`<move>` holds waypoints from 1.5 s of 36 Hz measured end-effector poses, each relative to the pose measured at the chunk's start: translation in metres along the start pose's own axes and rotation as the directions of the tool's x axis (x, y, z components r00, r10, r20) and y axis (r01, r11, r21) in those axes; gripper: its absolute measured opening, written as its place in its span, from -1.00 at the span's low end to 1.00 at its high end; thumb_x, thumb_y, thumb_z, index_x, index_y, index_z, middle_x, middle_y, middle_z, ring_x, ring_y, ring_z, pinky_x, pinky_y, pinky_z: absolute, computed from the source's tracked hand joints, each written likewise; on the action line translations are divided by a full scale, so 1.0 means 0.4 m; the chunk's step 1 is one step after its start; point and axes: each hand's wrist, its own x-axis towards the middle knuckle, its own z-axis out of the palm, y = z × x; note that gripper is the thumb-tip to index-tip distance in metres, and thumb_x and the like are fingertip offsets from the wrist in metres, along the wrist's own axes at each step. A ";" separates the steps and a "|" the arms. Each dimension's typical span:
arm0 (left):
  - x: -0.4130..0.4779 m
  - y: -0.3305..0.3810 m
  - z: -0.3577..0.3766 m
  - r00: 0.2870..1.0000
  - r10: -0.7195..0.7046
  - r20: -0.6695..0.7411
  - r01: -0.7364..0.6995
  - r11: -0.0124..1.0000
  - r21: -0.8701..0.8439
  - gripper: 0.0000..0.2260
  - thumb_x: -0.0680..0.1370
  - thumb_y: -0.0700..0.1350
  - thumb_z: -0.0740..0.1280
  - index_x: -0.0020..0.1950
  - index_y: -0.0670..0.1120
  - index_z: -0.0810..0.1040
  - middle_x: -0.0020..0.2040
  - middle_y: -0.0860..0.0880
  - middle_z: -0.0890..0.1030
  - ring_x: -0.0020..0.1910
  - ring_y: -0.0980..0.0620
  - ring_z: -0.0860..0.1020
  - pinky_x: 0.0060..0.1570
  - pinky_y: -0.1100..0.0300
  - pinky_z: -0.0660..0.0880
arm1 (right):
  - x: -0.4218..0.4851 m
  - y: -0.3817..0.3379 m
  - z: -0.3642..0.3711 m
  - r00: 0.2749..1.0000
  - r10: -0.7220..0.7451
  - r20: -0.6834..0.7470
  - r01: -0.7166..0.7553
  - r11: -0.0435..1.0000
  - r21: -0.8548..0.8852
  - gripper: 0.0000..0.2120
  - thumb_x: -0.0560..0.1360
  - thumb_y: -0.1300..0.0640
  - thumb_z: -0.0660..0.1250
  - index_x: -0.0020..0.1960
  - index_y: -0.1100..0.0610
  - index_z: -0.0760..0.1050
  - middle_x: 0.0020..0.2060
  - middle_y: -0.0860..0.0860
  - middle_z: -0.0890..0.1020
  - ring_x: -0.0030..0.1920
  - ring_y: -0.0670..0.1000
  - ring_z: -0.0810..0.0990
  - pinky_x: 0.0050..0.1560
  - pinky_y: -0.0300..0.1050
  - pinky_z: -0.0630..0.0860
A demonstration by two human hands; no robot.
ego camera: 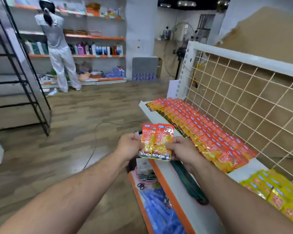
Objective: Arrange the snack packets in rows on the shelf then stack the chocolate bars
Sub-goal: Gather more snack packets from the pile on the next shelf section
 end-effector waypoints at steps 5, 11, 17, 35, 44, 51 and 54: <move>0.093 0.022 -0.005 1.000 -0.013 -0.002 0.013 1.000 -0.001 -0.84 0.47 -0.42 0.34 -0.18 -0.18 0.57 -0.35 -0.11 0.60 -0.54 0.07 0.49 -0.51 0.29 0.37 | 0.094 -0.023 0.017 1.000 0.011 0.024 -0.010 1.000 -0.016 -0.77 0.55 0.24 0.38 -0.26 0.12 0.46 -0.34 0.06 0.63 -0.42 0.00 0.52 -0.41 -0.17 0.41; 0.225 0.039 -0.025 1.000 -0.024 0.013 0.024 1.000 -0.014 -0.86 0.47 -0.40 0.34 -0.17 -0.18 0.57 -0.29 -0.17 0.61 -0.40 -0.04 0.49 -0.42 0.22 0.35 | 0.215 -0.052 0.050 1.000 0.014 -0.005 -0.014 1.000 -0.013 -0.71 0.55 0.25 0.38 -0.30 0.12 0.38 -0.39 0.02 0.58 -0.36 0.03 0.51 -0.37 -0.15 0.41; 0.392 0.062 -0.049 0.994 -0.010 0.107 0.010 1.000 0.003 -0.82 0.49 -0.43 0.33 -0.20 -0.17 0.56 -0.32 -0.12 0.60 -0.49 0.09 0.51 -0.55 0.36 0.38 | 0.329 -0.079 0.094 0.999 0.027 -0.047 -0.029 0.999 -0.042 -0.66 0.54 0.26 0.39 -0.31 0.11 0.31 -0.46 0.00 0.53 -0.38 0.04 0.48 -0.32 -0.09 0.42; 0.777 0.153 -0.080 0.914 0.027 0.405 -0.078 0.991 0.111 -0.87 0.48 -0.40 0.38 -0.15 -0.18 0.56 -0.21 -0.15 0.64 -0.33 -0.03 0.59 -0.43 0.26 0.47 | 0.553 -0.139 0.200 0.944 0.099 -0.314 -0.087 0.995 0.052 -0.71 0.52 0.24 0.42 -0.23 0.10 0.32 -0.23 0.16 0.39 -0.26 0.10 0.43 -0.40 -0.12 0.38; 0.857 0.184 0.013 0.883 0.040 0.468 -0.135 0.976 0.170 -0.85 0.44 -0.33 0.47 -0.08 -0.14 0.59 -0.07 -0.12 0.62 -0.14 -0.02 0.55 -0.18 0.21 0.45 | 0.613 -0.134 0.119 0.905 0.117 -0.408 -0.102 0.993 0.059 -0.67 0.53 0.25 0.41 -0.27 0.08 0.30 -0.26 0.15 0.40 -0.32 0.06 0.44 -0.44 -0.17 0.41; 0.927 0.216 0.098 0.860 0.061 0.507 -0.197 0.955 0.220 -0.84 0.42 -0.30 0.47 -0.11 -0.09 0.58 -0.10 -0.06 0.60 -0.13 0.00 0.55 -0.07 0.14 0.48 | 0.678 -0.122 0.055 0.881 0.144 -0.451 -0.089 0.986 0.141 -0.62 0.55 0.31 0.37 -0.32 0.09 0.27 -0.45 0.06 0.36 -0.55 -0.06 0.38 -0.55 -0.24 0.29; 0.948 0.215 0.121 0.862 0.067 0.502 -0.216 0.945 0.246 -0.84 0.42 -0.30 0.48 -0.13 -0.09 0.57 -0.13 -0.03 0.59 -0.16 0.01 0.54 -0.11 0.14 0.49 | 0.684 -0.111 0.044 0.879 0.148 -0.453 -0.098 0.986 0.133 -0.63 0.55 0.30 0.37 -0.30 0.07 0.26 -0.42 0.07 0.34 -0.52 -0.04 0.39 -0.51 -0.23 0.30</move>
